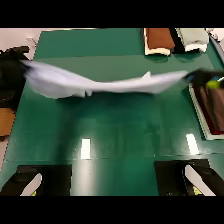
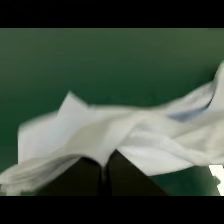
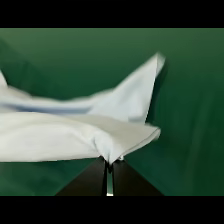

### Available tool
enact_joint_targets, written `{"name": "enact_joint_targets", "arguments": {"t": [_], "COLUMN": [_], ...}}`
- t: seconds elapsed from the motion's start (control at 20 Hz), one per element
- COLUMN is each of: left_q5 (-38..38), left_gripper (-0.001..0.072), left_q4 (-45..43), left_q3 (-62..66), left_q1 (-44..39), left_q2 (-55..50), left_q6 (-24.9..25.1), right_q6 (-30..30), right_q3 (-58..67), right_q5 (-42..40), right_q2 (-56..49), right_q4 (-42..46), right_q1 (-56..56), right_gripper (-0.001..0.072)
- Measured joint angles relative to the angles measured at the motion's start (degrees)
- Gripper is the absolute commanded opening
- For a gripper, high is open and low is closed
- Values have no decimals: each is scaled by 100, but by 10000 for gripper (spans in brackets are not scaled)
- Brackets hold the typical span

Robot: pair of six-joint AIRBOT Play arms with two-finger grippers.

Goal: Fold the shirts.

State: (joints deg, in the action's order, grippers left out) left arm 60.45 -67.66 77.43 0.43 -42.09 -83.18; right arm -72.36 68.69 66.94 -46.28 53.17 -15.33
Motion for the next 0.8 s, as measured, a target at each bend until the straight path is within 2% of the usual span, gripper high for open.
{"name": "enact_joint_targets", "arguments": {"t": [0.25, 0.4, 0.6, 0.8], "left_q5": [-11, -90, 247, 804], "left_gripper": [24, 24, 25, 26], "left_q4": [-85, -114, -214, -214], "left_q3": [2350, 3073, 3163, 2535], "left_q1": [0, 0, -2, -4], "left_q2": [376, 424, 96, -782], "left_q6": [-79, -146, -295, -356], "right_q6": [-490, -826, -1008, -1088], "right_q3": [2413, 3554, 4428, 4172], "right_q5": [236, 619, 1276, 1683], "right_q2": [474, 341, -286, -1119], "right_q4": [984, 1534, 1827, 1930], "right_q1": [28, 31, 31, 48], "right_gripper": [18, 17, 18, 17]}}
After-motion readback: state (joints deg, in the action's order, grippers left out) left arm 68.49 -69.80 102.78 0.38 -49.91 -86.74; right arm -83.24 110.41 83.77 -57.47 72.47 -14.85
